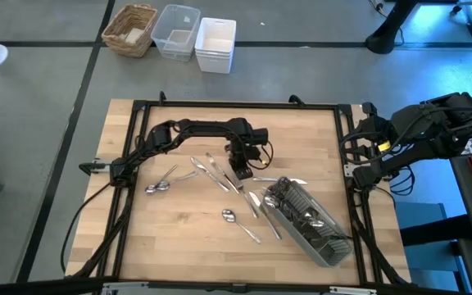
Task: Sort silverware
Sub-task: Put the silver fork into the gray silverware basket
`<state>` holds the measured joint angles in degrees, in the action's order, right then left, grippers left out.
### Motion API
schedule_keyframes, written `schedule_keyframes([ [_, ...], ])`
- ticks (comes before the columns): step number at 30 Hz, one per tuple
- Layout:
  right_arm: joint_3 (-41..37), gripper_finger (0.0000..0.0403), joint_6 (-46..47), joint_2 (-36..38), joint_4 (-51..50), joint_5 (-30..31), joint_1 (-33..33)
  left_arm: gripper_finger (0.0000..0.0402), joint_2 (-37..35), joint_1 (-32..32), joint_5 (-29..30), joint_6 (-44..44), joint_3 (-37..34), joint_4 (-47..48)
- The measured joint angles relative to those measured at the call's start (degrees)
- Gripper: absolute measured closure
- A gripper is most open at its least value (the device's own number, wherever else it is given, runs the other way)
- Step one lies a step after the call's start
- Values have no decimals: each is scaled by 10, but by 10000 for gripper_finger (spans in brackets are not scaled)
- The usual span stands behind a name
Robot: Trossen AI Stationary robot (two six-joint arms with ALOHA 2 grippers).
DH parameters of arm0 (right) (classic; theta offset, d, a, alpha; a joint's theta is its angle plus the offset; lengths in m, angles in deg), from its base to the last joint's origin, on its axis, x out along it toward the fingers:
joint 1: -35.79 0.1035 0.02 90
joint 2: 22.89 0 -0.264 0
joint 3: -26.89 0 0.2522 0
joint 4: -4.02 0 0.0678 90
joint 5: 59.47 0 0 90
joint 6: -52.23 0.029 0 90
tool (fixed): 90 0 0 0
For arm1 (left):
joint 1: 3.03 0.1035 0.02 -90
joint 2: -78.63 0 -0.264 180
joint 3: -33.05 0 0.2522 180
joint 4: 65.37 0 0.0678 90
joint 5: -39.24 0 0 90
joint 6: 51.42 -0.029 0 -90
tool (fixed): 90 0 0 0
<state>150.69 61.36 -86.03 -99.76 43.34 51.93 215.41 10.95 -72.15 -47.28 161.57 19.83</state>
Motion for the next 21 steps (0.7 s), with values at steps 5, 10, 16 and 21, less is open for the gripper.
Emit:
schedule_keyframes([
  [5, 0, 269, 0, 0, 0, -1, 0, 399, -15, 2, 3, -4, 0, 41],
  [10, 0, 269, 0, 0, 0, -1, 0, 401, -60, 3, 27, -12, 0, 47],
  [16, 0, 269, -3, 0, 0, -1, 0, 400, -149, 3, 99, -3, 0, 60],
  [21, 0, 269, -3, 0, 0, -1, 0, 400, -240, -6, 156, 30, 0, 77],
])
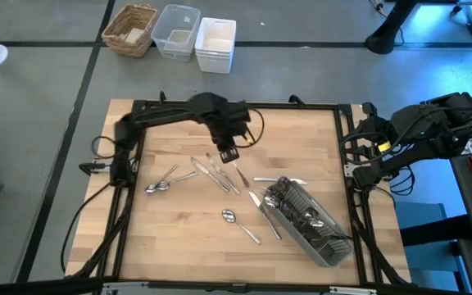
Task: Sort silverware
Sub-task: Put the silver fork into the gray silverware basket
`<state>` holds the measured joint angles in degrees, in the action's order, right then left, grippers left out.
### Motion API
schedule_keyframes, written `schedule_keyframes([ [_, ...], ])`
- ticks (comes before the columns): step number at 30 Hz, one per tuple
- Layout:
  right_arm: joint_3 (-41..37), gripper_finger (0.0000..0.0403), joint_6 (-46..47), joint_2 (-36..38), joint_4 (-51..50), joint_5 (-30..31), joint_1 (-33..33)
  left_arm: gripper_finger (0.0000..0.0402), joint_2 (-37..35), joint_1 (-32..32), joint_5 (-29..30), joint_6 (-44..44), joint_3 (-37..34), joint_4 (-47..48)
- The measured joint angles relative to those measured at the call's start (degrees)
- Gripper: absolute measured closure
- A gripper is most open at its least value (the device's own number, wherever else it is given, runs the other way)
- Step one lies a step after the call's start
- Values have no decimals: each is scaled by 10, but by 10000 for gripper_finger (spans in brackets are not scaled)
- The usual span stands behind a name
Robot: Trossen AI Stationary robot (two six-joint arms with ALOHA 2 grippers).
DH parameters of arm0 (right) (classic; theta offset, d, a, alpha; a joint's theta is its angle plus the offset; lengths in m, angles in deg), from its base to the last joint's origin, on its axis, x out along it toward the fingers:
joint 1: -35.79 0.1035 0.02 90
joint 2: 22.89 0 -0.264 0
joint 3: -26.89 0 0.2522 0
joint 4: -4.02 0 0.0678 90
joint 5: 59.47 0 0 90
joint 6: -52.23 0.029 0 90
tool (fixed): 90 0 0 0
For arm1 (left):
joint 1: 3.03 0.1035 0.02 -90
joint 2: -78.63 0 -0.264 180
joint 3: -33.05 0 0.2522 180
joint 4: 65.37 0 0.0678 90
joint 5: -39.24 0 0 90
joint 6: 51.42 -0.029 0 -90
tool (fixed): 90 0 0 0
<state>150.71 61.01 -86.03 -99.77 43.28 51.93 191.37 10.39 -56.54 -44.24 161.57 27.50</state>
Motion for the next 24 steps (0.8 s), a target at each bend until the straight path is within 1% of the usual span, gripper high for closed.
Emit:
schedule_keyframes([
  [6, 0, 269, -1, 0, 0, 1, 0, 400, -100, -40, 57, 58, 1, -37],
  [11, 0, 269, -1, 0, 0, 2, 0, 400, -148, -89, 97, 99, 1, -85],
  [15, 0, 269, -1, 0, 0, 2, 0, 401, -166, -136, 136, 101, 1, -135],
  [18, 0, 269, -1, 0, 0, 2, 0, 401, -169, -169, 192, 96, 1, -177],
  [22, 0, 269, -1, 0, 0, 2, 0, 401, -156, -207, 279, 43, 1, -225],
  [24, 0, 269, -1, 0, 0, 2, 0, 401, -144, -223, 312, 6, 1, -244],
])
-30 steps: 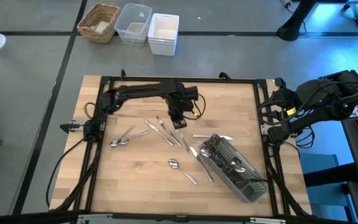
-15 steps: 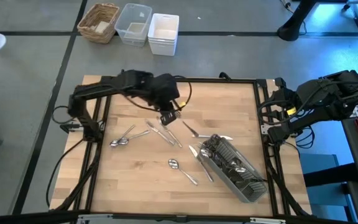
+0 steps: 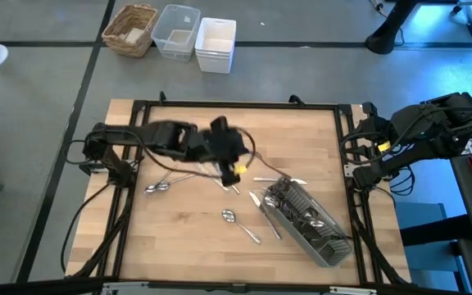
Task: Sort silverware
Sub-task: Put the silver fork into the gray silverware basket
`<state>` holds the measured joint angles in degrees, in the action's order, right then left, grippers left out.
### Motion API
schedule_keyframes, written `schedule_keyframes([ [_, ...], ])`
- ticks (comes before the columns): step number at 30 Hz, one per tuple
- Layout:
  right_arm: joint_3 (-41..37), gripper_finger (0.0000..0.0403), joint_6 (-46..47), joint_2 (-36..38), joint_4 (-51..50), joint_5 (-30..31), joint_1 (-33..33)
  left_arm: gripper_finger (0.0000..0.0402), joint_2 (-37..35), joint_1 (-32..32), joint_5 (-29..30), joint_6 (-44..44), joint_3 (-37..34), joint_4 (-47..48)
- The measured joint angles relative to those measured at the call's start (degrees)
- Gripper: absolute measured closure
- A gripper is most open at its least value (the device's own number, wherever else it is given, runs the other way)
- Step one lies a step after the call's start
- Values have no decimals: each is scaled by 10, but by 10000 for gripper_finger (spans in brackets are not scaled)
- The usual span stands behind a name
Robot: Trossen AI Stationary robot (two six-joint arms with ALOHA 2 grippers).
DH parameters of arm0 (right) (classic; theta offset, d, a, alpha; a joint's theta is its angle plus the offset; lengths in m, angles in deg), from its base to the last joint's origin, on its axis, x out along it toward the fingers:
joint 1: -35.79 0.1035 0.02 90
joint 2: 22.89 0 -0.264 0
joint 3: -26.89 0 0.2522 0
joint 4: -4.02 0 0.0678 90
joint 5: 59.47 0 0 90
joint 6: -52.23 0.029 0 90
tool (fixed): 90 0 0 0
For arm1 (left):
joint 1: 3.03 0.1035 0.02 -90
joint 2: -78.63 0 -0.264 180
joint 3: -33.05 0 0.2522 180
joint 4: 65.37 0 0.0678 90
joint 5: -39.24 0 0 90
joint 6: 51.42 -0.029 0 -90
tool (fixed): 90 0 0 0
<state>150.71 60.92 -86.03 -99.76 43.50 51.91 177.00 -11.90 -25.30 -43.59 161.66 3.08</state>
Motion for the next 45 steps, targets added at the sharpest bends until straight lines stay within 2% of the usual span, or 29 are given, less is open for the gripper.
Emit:
schedule_keyframes([
  [8, 0, 269, 0, 0, 0, 0, 0, 401, 44, -40, 18, -148, 0, -17],
  [13, 0, 269, 0, 0, 0, 0, 0, 401, 64, -48, 24, -191, 0, -19],
  [20, 0, 269, 0, 0, 0, -1, 0, 402, 80, -48, 95, -258, 0, -19],
  [29, 0, 269, 0, 0, 0, -1, 0, 402, 80, -51, 95, -317, 0, -17],
  [35, 0, 269, 0, 0, 0, 0, 0, 402, 84, -54, 70, -360, 0, -11],
  [45, 0, 269, 0, -5, 1, 0, 0, 400, 125, -53, 52, -464, 0, -19],
])
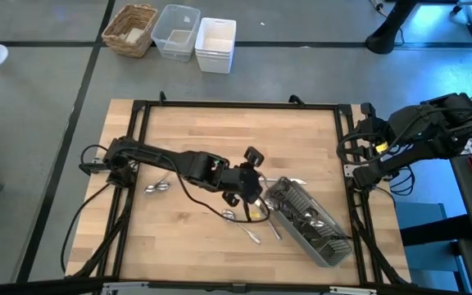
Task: Sort silverware
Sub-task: Put the silver fork into the gray silverware basket, then put the silver table knife into the gray silverware basket
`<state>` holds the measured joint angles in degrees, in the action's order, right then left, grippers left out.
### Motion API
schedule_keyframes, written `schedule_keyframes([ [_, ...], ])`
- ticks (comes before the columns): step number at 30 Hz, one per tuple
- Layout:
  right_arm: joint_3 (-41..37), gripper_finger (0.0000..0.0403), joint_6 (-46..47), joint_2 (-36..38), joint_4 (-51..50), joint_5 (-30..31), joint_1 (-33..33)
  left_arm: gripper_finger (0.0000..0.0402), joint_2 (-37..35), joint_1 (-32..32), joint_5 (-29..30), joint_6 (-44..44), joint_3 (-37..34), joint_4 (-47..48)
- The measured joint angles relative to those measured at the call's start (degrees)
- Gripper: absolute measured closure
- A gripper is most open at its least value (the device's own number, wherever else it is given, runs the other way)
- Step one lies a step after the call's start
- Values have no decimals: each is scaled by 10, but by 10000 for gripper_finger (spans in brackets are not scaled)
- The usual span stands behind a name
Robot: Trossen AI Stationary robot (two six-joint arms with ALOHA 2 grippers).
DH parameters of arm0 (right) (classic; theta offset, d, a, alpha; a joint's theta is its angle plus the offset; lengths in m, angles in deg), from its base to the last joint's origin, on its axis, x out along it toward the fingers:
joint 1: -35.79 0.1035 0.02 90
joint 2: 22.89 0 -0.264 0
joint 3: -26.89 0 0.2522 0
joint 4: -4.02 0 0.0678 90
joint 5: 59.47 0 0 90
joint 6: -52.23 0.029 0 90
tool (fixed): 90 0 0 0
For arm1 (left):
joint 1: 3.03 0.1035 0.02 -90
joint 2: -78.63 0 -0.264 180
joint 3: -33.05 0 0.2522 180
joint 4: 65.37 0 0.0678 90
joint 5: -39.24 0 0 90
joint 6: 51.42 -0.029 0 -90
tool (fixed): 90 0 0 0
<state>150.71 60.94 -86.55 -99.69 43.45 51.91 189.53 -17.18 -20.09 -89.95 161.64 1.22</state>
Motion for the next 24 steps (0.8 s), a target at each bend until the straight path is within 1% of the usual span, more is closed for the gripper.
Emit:
schedule_keyframes([
  [7, 0, 269, 0, -4, 0, 0, 0, 381, 33, -1, 4, -67, 0, -20],
  [12, 0, 269, 0, -6, 0, 0, 0, 350, 37, -1, 7, -36, 0, -32],
  [16, 0, 269, 0, -6, -1, 0, 0, 322, 40, -1, 17, 19, 0, -37],
  [18, 0, 269, 0, -6, 0, 0, 0, 312, 40, 0, 18, 62, 0, -47],
  [21, 0, 269, 0, -6, 0, 0, 0, 306, 40, 10, 10, 185, 0, -48],
  [24, 0, 269, 0, -6, -1, 0, 0, 305, 40, 34, -45, 298, 0, -17],
])
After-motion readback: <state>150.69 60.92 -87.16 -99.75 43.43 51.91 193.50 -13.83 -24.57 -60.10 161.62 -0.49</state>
